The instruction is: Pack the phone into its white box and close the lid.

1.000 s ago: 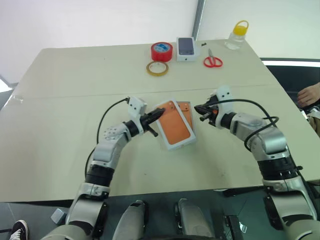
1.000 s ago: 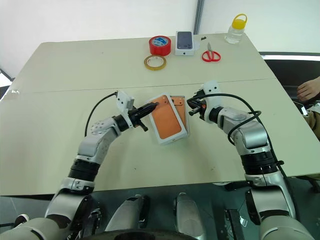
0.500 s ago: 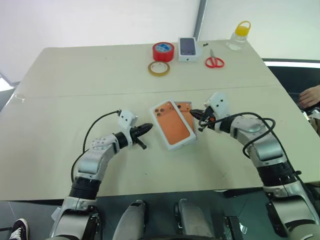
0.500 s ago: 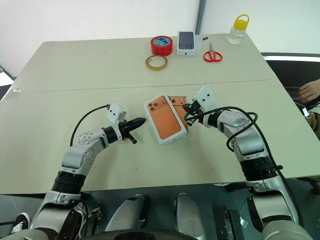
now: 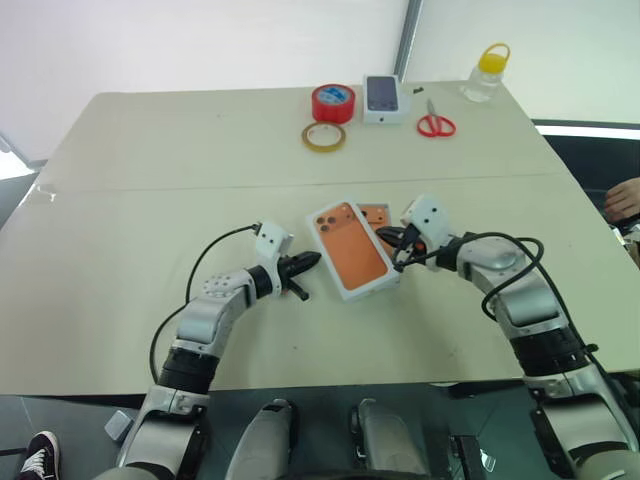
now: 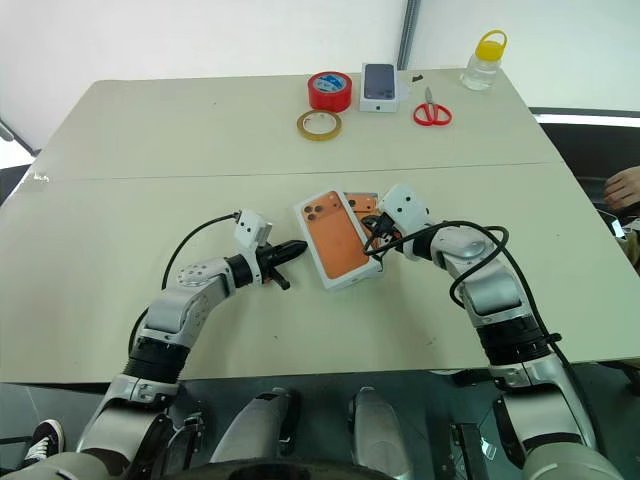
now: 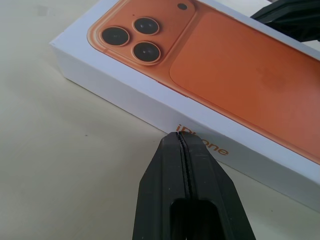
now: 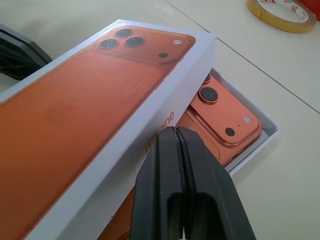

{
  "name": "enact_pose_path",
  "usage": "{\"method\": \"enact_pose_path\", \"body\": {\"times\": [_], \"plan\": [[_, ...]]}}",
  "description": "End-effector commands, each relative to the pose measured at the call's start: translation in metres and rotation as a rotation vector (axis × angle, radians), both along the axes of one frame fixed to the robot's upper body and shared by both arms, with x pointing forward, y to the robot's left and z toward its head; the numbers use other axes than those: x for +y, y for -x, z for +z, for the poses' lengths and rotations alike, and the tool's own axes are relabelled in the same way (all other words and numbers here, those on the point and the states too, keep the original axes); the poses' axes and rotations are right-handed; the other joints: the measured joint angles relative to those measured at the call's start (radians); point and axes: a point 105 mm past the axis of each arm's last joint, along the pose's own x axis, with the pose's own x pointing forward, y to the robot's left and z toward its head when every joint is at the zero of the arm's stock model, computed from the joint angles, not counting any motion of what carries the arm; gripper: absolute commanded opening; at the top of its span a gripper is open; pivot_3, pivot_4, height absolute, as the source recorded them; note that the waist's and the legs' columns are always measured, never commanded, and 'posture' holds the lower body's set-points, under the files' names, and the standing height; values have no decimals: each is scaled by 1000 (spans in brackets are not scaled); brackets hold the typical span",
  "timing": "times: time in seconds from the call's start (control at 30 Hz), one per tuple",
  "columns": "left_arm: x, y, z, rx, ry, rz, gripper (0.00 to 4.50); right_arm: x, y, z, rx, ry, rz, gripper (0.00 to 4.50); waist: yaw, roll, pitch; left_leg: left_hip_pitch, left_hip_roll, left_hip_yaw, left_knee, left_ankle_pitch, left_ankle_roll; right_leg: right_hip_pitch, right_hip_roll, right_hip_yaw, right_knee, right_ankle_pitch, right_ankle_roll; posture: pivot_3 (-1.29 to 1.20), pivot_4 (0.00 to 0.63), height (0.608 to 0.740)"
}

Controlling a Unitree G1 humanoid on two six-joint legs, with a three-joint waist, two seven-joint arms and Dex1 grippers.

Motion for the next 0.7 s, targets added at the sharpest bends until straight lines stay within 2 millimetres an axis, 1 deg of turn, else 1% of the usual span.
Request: {"method": "enact_pose_path", "body": {"times": [0.03, 0.23, 0.33, 0.43, 0.57, 0.7], "plan": [[-9, -3, 7, -38, 8, -15, 0, 4, 4, 13, -49, -8, 26, 38, 0, 0, 0, 0, 0, 0, 0, 0, 0, 0, 0, 0, 0, 0, 0, 0, 150, 740], [-21, -16, 20, -82, 61, 19, 0, -1, 1, 12, -55, -6, -4, 38, 1, 0, 0, 0, 0, 0, 0, 0, 0, 1, 0, 0, 0, 0, 0, 0, 150, 740], [-29, -19, 26, -91, 79, 8, 0, -2, 1, 12, -53, -10, -13, 38, 1, 0, 0, 0, 0, 0, 0, 0, 0, 1, 0, 0, 0, 0, 0, 0, 150, 740], [-38, -18, 25, -88, 79, -24, 0, -6, 1, 12, -55, -7, -27, 38, 0, 0, 0, 0, 0, 0, 0, 0, 0, 1, 0, 0, 0, 0, 0, 0, 150, 740], [-45, -19, 24, -86, 79, -40, 0, -14, 1, 11, -52, -1, -54, 38, 0, 0, 0, 0, 0, 0, 1, 0, 0, 1, 0, -1, 0, 0, 0, 0, 150, 740], [-53, -21, 30, -99, 101, -52, 0, -23, 1, 10, -53, 16, -88, 38, 1, 0, 0, 0, 0, 0, 1, 0, 0, 1, 0, -1, 0, 0, 0, 0, 150, 740]]}}
